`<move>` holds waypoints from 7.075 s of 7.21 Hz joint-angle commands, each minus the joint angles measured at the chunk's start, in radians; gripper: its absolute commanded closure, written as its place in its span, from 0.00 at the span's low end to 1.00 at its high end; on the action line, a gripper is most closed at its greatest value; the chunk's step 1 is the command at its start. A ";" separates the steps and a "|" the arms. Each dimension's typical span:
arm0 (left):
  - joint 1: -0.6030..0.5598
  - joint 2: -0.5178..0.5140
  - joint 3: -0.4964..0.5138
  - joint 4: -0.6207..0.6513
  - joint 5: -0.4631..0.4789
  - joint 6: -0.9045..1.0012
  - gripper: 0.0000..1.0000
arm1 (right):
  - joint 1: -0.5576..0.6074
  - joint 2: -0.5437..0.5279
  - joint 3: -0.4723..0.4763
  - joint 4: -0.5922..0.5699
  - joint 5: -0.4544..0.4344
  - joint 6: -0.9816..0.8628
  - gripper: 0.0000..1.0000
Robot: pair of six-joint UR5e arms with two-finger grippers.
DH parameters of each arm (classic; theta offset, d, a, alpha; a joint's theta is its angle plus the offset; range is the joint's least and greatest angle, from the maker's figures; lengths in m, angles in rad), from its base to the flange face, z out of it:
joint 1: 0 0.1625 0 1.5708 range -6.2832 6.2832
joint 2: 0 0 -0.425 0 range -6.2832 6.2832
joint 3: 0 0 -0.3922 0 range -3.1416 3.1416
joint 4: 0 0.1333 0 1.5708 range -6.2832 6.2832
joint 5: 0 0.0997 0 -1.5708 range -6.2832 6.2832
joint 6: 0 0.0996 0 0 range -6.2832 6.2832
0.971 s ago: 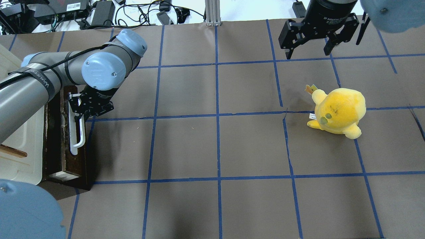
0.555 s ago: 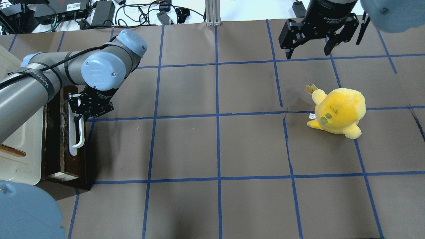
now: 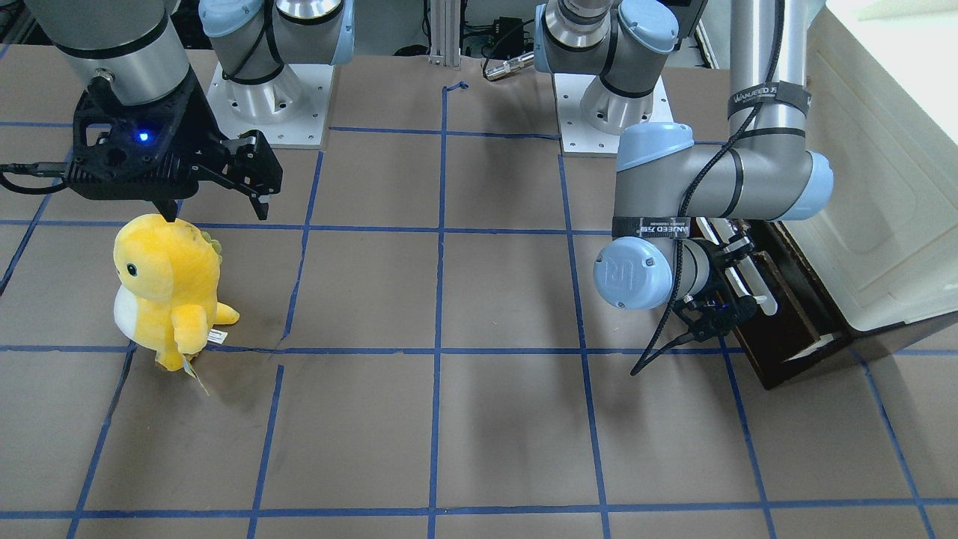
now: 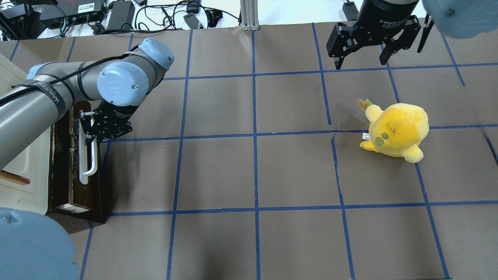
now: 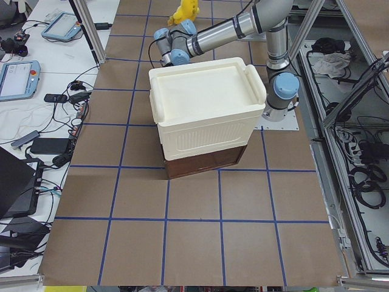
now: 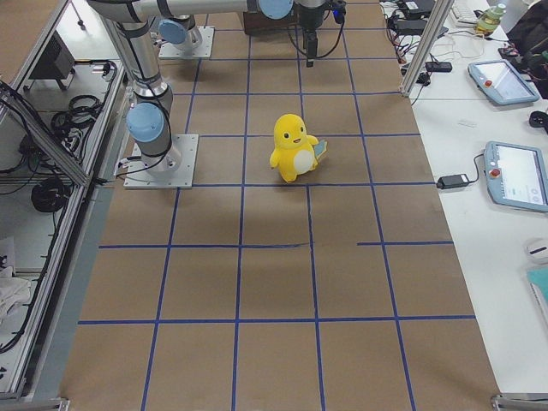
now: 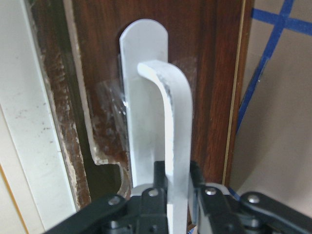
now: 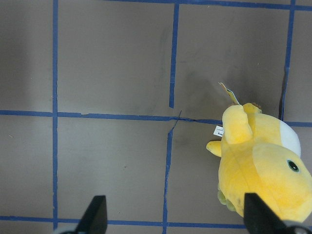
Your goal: Pull drawer sideways
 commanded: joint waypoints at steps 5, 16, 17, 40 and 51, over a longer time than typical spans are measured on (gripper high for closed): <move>-0.038 -0.026 0.029 -0.001 -0.014 -0.031 0.87 | 0.000 0.000 0.000 0.000 0.001 0.000 0.00; -0.089 -0.057 0.076 -0.009 -0.042 -0.065 0.84 | 0.000 0.000 0.000 0.000 0.001 0.000 0.00; -0.097 -0.065 0.082 -0.010 -0.043 -0.067 0.84 | 0.000 0.000 0.000 0.000 0.001 0.000 0.00; -0.091 0.237 0.293 0.026 -0.546 0.391 0.00 | 0.000 0.000 0.000 0.000 -0.001 0.000 0.00; 0.061 0.463 0.102 0.119 -0.772 0.708 0.00 | 0.000 0.000 0.000 0.000 -0.001 0.000 0.00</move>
